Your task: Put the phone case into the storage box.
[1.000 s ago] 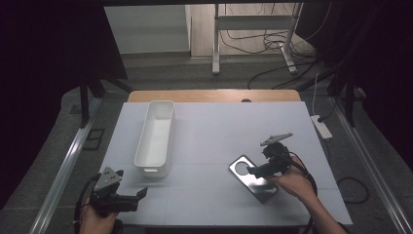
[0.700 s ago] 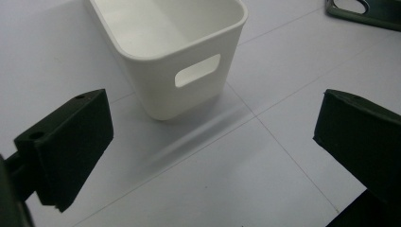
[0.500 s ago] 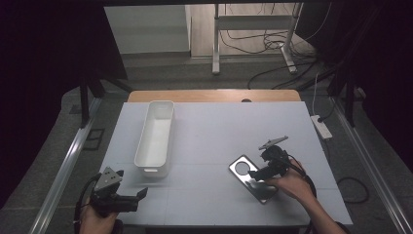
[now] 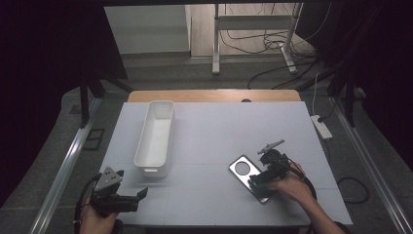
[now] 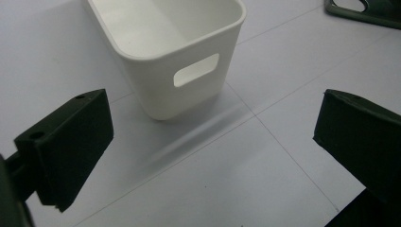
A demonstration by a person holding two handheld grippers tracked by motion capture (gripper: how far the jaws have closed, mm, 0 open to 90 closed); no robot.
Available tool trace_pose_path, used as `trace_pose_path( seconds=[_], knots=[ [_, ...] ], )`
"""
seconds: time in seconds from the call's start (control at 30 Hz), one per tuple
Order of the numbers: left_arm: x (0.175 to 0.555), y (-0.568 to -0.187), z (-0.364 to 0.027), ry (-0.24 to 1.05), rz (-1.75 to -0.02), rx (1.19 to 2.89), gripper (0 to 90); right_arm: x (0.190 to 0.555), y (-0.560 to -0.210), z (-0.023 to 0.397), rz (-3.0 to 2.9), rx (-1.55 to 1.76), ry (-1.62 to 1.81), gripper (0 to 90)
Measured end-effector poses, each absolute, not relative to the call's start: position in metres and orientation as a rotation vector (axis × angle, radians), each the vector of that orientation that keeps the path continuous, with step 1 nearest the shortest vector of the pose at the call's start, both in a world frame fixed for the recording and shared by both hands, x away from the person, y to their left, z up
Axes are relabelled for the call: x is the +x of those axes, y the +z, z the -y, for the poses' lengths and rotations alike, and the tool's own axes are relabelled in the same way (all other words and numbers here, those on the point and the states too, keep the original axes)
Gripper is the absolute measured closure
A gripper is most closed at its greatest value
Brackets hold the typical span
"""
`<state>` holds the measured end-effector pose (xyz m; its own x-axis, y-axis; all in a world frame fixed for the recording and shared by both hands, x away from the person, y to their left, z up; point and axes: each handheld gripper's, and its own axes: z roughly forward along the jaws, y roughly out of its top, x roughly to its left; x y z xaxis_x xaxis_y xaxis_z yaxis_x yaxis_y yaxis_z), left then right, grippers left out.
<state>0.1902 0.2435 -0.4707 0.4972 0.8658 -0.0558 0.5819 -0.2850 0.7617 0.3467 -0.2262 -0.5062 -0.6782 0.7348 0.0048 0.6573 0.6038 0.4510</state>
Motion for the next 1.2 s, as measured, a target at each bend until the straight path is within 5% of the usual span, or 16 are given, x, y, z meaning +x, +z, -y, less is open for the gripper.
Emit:
trace_pose_path(
  seconds=[0.23,0.8,1.2],
  knots=[
    [0.190,-0.471,-0.243,0.485,-1.186,1.996,0.0,0.346,-0.508,0.227,-2.671,1.143,0.606,15.4],
    [0.191,-0.471,-0.243,0.481,-1.190,2.003,0.2,0.347,-0.498,0.238,-2.718,1.179,0.630,85.9],
    [0.194,-0.471,-0.248,0.416,-1.198,1.972,2.5,0.347,-0.497,0.240,-2.719,1.145,0.647,87.9]
  ],
)
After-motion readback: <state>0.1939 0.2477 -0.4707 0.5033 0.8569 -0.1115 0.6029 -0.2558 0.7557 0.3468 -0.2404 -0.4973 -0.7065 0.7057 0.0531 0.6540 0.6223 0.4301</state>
